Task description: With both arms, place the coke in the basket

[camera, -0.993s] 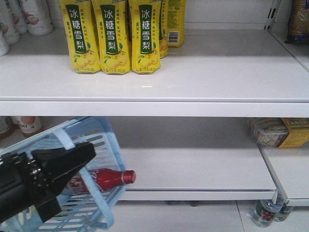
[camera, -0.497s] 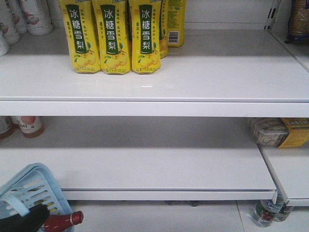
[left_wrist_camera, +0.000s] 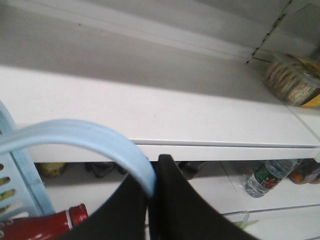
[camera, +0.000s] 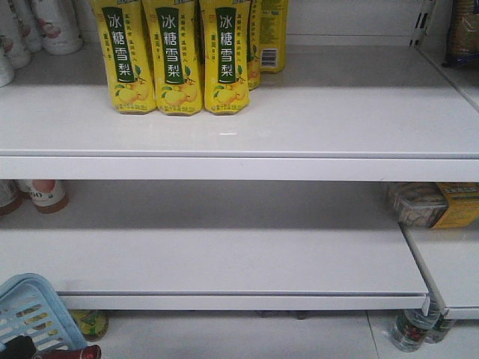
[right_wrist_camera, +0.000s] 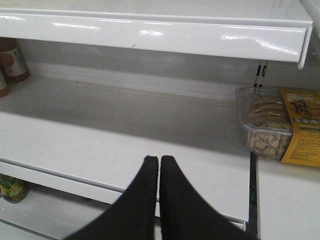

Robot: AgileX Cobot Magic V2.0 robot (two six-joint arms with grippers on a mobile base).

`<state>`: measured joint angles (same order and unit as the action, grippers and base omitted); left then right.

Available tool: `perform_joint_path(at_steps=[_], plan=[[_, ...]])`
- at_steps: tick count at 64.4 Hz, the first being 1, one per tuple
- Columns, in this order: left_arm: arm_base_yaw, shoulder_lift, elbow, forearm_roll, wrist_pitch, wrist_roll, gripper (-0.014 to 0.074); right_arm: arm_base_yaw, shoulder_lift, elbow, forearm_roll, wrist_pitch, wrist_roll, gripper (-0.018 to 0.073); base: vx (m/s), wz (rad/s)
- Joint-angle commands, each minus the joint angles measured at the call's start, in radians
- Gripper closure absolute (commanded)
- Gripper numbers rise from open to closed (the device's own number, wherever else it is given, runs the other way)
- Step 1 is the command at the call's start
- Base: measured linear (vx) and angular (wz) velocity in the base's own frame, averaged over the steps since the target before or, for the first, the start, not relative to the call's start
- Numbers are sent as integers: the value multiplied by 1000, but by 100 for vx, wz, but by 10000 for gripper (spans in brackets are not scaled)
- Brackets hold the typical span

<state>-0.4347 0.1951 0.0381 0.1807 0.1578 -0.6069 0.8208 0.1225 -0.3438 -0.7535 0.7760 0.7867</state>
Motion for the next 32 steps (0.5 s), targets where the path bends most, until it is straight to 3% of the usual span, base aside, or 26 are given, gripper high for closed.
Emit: perform_joint_path(at_steps=[1, 6, 14, 24, 32], plan=[[9, -79, -29, -95, -133, 318, 603, -2, 14, -26, -51, -56, -3, 564, 0, 0], [53, -133, -29, -223, -141, 506, 603, -2, 14, -26, -51, -56, -3, 564, 0, 0], [149, -183, -29, -324, -158, 667, 603, -2, 14, -26, -51, -56, -3, 564, 0, 0], [258, -203, -29, -278, -206, 664, 603, -2, 14, -26, -51, -56, -3, 564, 0, 0], [309, -203, -29, -181, -270, 596, 603, -2, 14, -26, -51, -56, -3, 564, 0, 0]])
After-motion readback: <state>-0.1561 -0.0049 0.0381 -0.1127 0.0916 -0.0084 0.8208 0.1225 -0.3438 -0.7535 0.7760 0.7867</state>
